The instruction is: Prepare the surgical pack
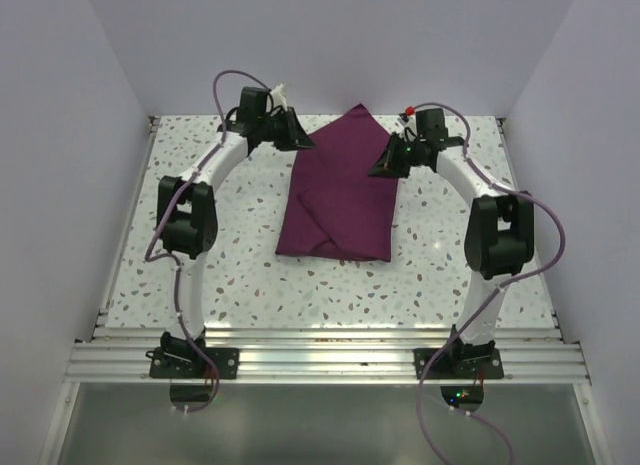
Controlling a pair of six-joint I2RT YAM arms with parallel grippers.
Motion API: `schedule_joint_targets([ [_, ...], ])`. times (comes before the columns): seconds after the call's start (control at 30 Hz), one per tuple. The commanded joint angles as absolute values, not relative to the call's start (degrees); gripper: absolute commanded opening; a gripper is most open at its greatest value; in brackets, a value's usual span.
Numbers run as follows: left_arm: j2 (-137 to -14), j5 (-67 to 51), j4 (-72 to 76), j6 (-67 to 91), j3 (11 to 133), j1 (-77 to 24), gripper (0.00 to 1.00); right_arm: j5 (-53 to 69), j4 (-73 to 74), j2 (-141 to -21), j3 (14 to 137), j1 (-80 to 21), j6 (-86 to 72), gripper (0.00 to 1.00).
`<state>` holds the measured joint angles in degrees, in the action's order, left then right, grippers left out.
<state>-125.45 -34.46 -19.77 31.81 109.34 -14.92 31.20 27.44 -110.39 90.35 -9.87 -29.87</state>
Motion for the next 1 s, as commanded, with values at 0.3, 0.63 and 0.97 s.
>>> schedule_joint_targets([
  [0.3, -141.6, -44.7, -13.9, 29.2, 116.9, -11.1, 0.12, 38.0, 21.1, -124.5, 96.9, -6.7, -32.3, 0.0],
  [0.63, -144.3, -36.6, -21.8, 28.2, 116.8, -10.6, 0.08, 37.8, 29.8, -134.0, 103.8, -6.5, -28.3, 0.0],
  [0.97, -139.7, -32.3, -23.4, 27.0, 104.8, -10.7, 0.04, 37.5, 31.6, -134.1, 100.4, -6.5, -25.6, 0.0],
])
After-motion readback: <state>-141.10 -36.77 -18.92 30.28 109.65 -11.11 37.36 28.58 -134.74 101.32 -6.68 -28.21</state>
